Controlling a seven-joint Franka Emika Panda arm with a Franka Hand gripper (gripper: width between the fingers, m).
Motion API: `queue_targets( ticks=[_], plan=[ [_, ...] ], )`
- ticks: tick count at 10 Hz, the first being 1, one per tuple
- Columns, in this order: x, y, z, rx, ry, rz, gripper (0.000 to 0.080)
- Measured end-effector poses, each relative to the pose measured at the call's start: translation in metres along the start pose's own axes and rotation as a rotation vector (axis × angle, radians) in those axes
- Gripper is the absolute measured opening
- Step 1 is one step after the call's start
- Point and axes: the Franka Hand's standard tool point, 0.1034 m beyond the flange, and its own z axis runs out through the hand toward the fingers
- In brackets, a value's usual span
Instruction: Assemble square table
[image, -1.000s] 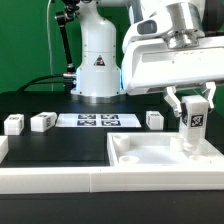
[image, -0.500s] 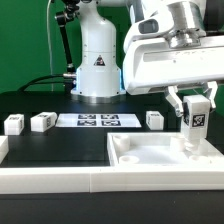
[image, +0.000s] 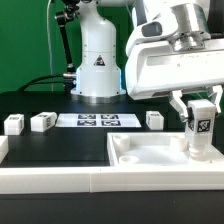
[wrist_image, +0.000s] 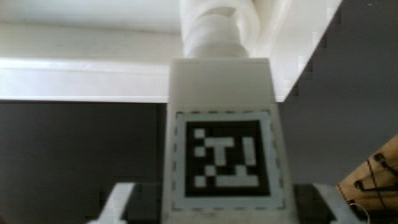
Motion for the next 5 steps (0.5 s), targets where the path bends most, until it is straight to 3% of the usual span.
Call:
queue_targets(
  ticks=[5],
  plan=[
    [-0.0037, -0.0061, 0.0045, 0.005, -0.001, -0.006, 0.0290]
  ],
)
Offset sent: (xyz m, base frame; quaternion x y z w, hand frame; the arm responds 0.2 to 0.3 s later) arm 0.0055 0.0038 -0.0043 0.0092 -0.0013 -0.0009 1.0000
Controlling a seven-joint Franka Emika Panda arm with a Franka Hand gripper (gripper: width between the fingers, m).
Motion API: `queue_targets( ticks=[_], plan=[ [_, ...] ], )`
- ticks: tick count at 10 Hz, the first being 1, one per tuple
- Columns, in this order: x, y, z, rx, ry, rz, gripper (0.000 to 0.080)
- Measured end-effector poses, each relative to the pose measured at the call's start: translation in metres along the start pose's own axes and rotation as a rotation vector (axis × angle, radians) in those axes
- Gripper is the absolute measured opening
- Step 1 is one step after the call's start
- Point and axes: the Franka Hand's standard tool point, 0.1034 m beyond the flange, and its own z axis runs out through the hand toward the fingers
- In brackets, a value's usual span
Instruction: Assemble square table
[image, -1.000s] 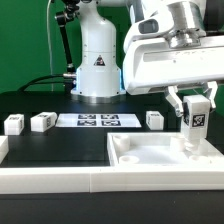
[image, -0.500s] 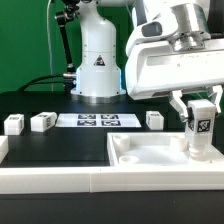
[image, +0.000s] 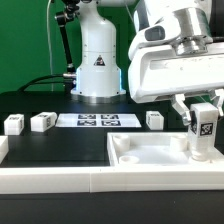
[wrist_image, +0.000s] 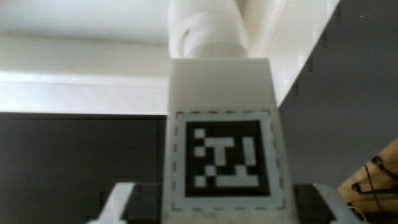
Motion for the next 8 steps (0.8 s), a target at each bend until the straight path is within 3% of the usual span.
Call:
queue_targets(
  ticks=[8],
  plan=[
    [-0.009, 0.001, 0.008, -0.013, 0.045, 0.000, 0.0290]
  ],
)
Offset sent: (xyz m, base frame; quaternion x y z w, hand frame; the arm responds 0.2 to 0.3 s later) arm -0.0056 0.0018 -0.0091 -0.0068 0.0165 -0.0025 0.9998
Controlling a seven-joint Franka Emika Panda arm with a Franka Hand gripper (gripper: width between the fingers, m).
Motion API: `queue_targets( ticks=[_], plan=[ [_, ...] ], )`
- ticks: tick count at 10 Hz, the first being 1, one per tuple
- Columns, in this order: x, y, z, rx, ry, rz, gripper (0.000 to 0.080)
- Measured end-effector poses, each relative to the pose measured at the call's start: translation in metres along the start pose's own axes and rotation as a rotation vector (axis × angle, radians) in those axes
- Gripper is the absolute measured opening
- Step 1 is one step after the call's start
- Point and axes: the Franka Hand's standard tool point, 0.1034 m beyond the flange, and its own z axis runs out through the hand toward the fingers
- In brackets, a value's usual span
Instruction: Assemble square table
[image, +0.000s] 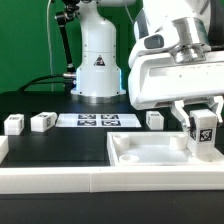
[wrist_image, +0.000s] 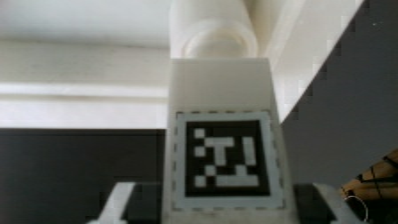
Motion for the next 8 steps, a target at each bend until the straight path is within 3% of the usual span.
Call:
queue_targets(
  ticks=[6, 7, 8],
  plan=[
    [-0.0002, -0.0006, 0.0008, -0.002, 0.012, -0.001, 0.0290],
    [-0.0019, -0.0009, 0.0018, 0.001, -0.004, 0.000, 0.0363],
    [-0.0032, -0.0011, 0.0024, 0.002, -0.009, 0.000, 0.0363]
  ],
)
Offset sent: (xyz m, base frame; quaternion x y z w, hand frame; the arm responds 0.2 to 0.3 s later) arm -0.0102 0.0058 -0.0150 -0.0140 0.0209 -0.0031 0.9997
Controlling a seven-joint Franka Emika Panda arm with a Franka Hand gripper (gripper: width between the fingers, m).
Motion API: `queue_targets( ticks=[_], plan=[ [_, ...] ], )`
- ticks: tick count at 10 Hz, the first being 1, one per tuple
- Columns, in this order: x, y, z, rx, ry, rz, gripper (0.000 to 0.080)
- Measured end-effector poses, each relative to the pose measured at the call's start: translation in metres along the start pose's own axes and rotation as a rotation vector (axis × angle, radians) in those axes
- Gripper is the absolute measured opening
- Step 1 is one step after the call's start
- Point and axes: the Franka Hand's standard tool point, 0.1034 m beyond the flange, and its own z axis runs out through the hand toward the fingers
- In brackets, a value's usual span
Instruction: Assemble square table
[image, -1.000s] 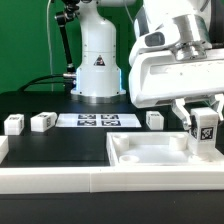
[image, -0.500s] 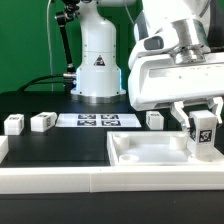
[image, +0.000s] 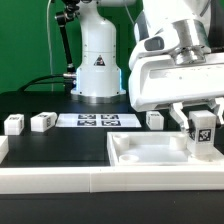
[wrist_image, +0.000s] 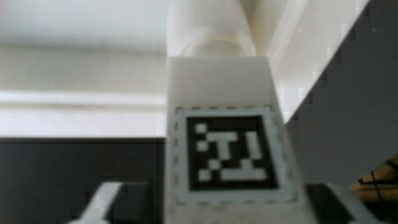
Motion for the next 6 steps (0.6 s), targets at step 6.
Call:
queue_targets(
  ticks=[6],
  plan=[
    [-0.0009, 0.0000, 0.0006, 0.000, -0.002, 0.000, 0.0648]
  ],
)
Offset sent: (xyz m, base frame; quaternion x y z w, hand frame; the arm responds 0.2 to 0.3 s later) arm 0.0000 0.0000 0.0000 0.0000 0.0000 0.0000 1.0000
